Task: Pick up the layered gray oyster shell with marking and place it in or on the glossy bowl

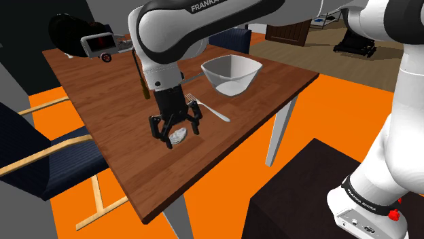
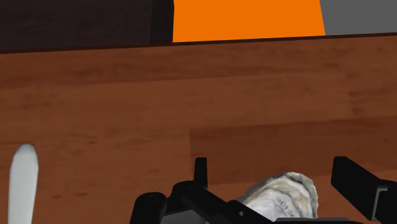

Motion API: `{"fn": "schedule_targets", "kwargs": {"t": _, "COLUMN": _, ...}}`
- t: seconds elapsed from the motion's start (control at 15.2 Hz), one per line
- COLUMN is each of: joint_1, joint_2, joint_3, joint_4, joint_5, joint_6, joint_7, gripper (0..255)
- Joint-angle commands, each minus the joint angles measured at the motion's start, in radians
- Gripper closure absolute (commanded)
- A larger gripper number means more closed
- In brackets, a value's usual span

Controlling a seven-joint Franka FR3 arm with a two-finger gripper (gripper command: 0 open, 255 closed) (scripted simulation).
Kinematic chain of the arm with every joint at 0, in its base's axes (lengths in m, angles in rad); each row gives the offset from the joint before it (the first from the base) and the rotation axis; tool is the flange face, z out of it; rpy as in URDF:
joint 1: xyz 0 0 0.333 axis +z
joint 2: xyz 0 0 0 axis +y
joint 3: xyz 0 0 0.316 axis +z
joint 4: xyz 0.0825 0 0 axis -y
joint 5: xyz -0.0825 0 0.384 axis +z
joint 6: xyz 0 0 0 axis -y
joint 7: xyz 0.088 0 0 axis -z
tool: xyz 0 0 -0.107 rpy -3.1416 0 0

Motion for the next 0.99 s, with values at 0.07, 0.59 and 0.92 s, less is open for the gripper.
{"fn": "schedule_targets", "kwargs": {"t": 0.07, "joint_1": 0.0, "joint_2": 0.0, "joint_3": 0.0, "joint_4": 0.0, "joint_5": 0.0, "joint_6": 0.001, "joint_7": 0.0, "gripper": 0}}
{"fn": "schedule_targets", "kwargs": {"t": 0.59, "joint_1": 0.0, "joint_2": 0.0, "joint_3": 0.0, "joint_4": 0.0, "joint_5": 0.0, "joint_6": 0.0, "joint_7": 0.0, "gripper": 255}}
{"fn": "schedule_targets", "kwargs": {"t": 0.92, "joint_1": 0.018, "joint_2": -0.004, "joint_3": -0.015, "joint_4": 0.04, "joint_5": -0.07, "joint_6": 0.011, "joint_7": 0.043, "gripper": 0}}
